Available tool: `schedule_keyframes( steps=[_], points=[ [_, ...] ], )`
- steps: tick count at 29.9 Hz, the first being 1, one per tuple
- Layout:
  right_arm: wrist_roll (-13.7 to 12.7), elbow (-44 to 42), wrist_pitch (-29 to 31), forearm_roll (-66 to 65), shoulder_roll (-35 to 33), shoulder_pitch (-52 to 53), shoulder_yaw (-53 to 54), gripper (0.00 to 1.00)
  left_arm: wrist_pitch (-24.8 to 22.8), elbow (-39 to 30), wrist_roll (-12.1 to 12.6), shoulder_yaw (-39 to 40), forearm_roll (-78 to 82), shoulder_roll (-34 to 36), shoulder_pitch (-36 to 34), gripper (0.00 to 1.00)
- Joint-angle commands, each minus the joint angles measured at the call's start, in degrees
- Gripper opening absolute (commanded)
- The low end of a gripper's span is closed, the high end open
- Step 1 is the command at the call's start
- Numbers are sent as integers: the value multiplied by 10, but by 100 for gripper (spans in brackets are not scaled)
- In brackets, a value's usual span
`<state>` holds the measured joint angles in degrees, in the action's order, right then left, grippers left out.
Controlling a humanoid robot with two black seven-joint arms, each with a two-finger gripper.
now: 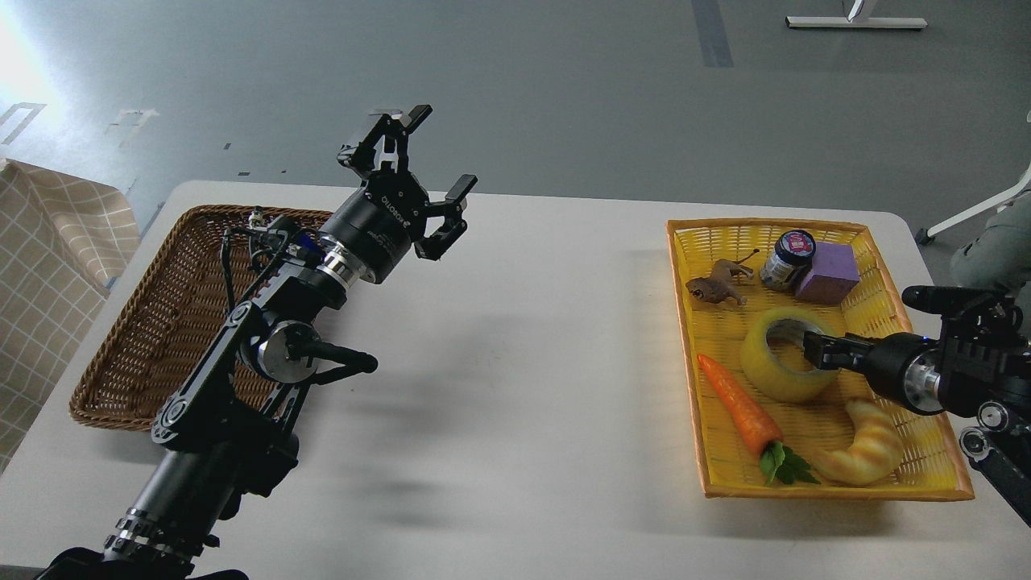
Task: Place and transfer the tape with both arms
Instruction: 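Grasp the yellow tape roll with the right gripper and lift it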
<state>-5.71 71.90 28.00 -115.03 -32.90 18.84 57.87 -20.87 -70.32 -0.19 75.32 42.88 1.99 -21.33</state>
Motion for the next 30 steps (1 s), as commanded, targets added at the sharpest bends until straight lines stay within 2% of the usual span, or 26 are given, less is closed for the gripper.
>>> schedule_keyframes(
  steps=[1, 3, 19, 23, 30],
  points=[
    [0, -1, 0, 0, -1, 1, -1, 38, 5, 0, 0, 0, -1, 0, 0, 98],
    [-1, -1, 0, 0, -1, 3, 0, 31, 5, 1, 0, 0, 0, 0, 0, 98],
    [-2, 8, 0, 5, 0, 1, 0, 31, 4, 28, 1, -1, 0, 2, -9, 98],
    [-1, 8, 0, 5, 1, -1, -1, 21, 5, 29, 1, -1, 0, 2, -8, 98],
    [-1, 8, 0, 7, 3, -2, 0, 20, 5, 29, 1, -2, 0, 4, -9, 98]
  ],
)
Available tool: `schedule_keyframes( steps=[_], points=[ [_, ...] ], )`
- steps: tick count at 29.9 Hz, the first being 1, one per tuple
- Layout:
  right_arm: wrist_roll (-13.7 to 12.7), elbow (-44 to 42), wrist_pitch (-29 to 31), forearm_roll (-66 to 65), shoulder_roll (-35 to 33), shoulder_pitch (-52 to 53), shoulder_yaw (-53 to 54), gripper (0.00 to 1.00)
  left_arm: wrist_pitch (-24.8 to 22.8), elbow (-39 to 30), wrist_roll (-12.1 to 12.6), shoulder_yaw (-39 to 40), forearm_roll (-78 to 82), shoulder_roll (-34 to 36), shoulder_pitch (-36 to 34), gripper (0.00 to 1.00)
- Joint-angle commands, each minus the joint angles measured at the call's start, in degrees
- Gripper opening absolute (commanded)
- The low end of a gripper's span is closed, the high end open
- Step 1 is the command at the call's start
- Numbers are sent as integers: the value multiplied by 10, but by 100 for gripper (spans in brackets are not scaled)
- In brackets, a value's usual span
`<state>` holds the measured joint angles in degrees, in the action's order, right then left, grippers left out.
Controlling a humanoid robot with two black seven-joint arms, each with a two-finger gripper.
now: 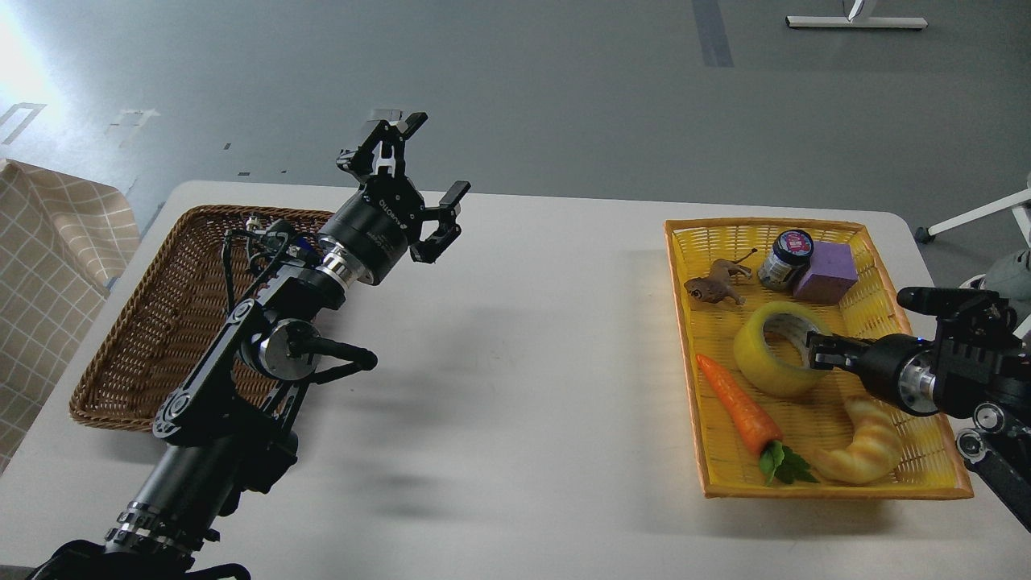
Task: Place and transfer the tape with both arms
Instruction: 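Grasp the yellow tape roll with the right gripper and lift it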
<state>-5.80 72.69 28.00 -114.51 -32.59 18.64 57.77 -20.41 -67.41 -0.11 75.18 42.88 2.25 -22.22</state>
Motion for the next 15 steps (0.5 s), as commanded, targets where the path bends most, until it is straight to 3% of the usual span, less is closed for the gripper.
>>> schedule_keyframes(
  steps=[1, 15],
  points=[
    [0, 0, 0, 2, 0, 0, 2, 20, 0, 0, 0, 0, 0, 1, 0, 98],
    [2, 32, 0, 9, -10, -4, 12, 17, 2, 0, 2, 0, 1, 0, -2, 98]
  ],
)
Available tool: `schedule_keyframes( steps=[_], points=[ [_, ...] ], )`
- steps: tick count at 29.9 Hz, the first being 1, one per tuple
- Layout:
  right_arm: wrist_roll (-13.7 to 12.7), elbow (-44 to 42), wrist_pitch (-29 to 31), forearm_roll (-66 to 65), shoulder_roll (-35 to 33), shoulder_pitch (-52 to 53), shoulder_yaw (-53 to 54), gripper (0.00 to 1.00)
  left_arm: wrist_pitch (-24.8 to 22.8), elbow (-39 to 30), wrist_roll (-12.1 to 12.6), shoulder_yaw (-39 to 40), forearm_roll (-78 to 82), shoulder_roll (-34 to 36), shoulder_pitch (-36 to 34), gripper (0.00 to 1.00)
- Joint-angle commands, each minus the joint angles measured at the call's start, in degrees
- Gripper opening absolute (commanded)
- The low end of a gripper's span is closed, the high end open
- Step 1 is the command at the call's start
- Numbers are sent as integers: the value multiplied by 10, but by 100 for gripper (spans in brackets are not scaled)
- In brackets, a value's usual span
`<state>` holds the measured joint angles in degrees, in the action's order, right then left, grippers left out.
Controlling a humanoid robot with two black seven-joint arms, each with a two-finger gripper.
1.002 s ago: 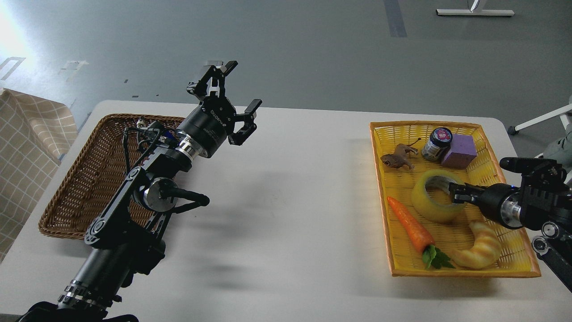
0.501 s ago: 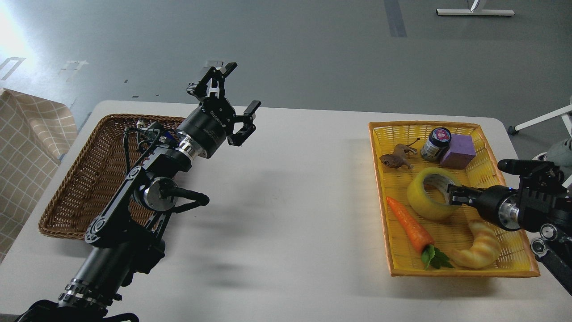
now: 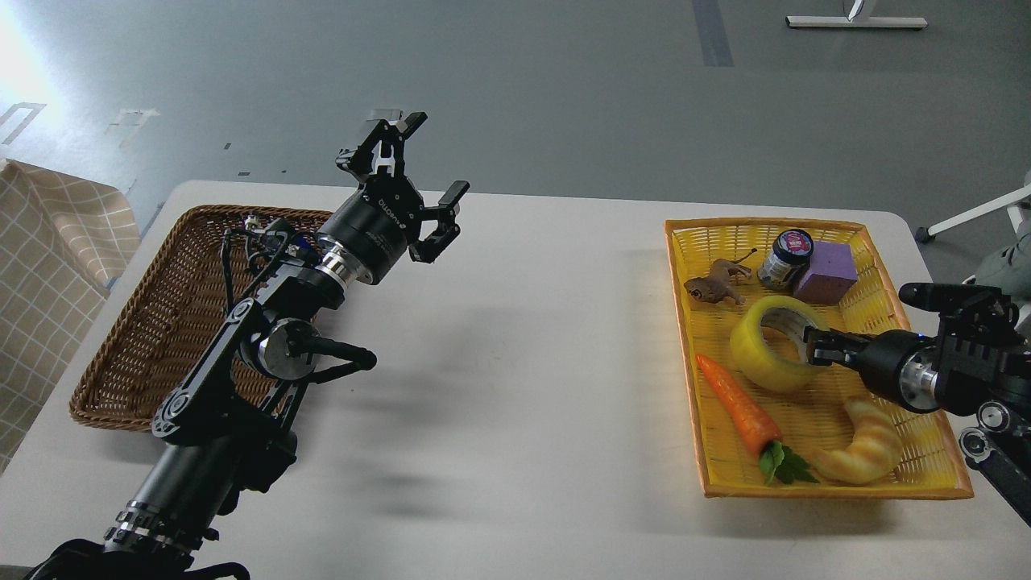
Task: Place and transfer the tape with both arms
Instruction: 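Grasp the yellow tape roll with the right gripper and lift it, then carry the tape roll out of the tray toward the table center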
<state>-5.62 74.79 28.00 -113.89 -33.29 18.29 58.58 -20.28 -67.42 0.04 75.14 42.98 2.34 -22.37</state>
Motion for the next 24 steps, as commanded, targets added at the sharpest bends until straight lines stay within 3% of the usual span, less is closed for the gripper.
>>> schedule_keyframes(
  steps=[1, 14, 24],
  points=[
    [0, 15, 0, 10, -3, 0, 9, 17, 1, -1, 1, 0, 1, -1, 0, 98],
    [-2, 48, 0, 38, -29, 96, 15, 18, 10, 0, 4, 0, 0, -1, 3, 98],
    [-5, 33, 0, 36, 45, 227, -86, 18, 10, 0, 3, 0, 0, -1, 6, 98]
  ],
)
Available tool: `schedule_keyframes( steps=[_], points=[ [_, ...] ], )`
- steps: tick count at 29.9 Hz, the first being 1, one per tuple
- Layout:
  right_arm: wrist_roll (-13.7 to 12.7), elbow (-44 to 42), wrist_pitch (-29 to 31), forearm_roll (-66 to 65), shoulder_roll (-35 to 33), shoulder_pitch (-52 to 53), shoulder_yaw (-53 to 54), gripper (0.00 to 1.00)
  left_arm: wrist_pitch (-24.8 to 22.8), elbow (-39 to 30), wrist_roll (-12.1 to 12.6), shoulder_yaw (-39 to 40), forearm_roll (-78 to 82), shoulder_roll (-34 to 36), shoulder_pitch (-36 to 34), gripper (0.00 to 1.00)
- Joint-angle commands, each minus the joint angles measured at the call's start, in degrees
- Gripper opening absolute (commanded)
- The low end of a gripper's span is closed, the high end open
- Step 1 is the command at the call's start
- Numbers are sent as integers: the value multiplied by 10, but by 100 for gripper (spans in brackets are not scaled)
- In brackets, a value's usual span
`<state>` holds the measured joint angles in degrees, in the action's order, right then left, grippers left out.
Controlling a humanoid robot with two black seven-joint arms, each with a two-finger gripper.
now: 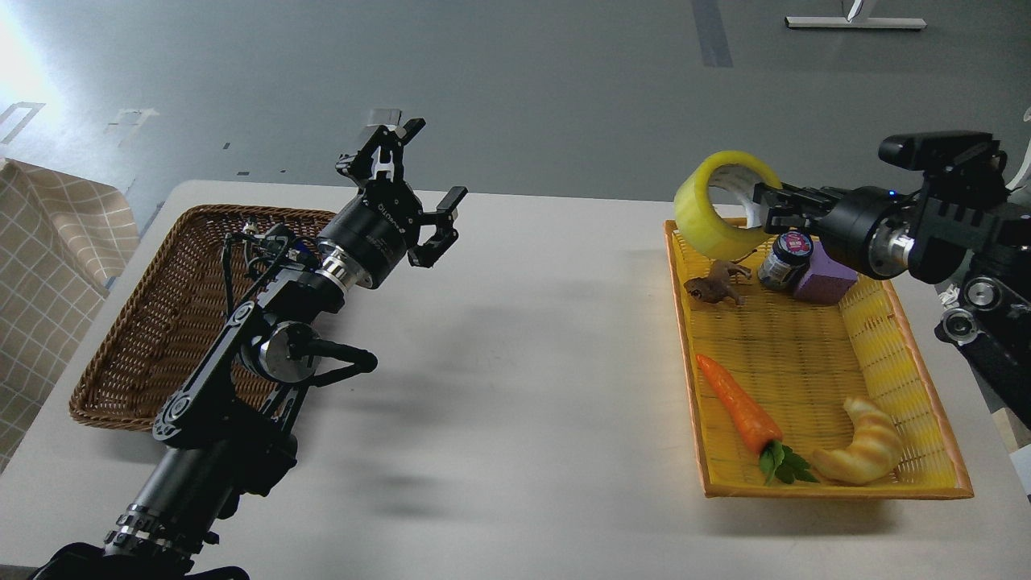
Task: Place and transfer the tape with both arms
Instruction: 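Carry the tape roll out of the tray toward the table center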
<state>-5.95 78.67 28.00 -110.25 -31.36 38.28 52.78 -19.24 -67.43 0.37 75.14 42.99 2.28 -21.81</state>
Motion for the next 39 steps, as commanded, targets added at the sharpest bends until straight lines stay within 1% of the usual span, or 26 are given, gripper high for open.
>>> schedule_keyframes(
  steps=[1, 3, 11, 13, 17, 23, 26, 31, 34, 39],
  points=[
    [-2, -9, 0, -1, 34, 31, -33, 18, -1, -1, -1, 0, 0, -1, 0, 98],
    [-2, -18, 0, 1, 66, 52, -47, 21, -1, -2, -1, 0, 0, -3, -2, 98],
    [-2, -37, 0, 1, 154, 65, -56, 22, 0, -10, 1, 0, 1, -9, -1, 98],
    [-2, -40, 0, 2, 161, 79, -72, 24, 1, -10, 1, 0, 1, -9, -1, 98],
    [0, -62, 0, 2, 176, 100, -115, 24, 2, -10, 1, 1, 1, -10, -4, 98],
    [-2, -64, 0, 2, 198, 93, -132, 24, 2, -10, 0, 2, -1, -9, -5, 98],
    [-2, -68, 0, 1, 200, 94, -170, 23, 1, -10, -2, 2, -2, -8, -5, 98],
    [-6, -64, 0, 0, 212, 69, -177, 23, 4, -18, 0, 4, -4, -7, -5, 98],
    [-5, -68, 0, -2, 212, 67, -192, 23, 17, -25, 2, 3, -6, -3, -8, 98],
    [-6, -71, 0, -2, 213, 65, -200, 22, 20, -28, 2, 3, -7, -1, -14, 98]
  ],
)
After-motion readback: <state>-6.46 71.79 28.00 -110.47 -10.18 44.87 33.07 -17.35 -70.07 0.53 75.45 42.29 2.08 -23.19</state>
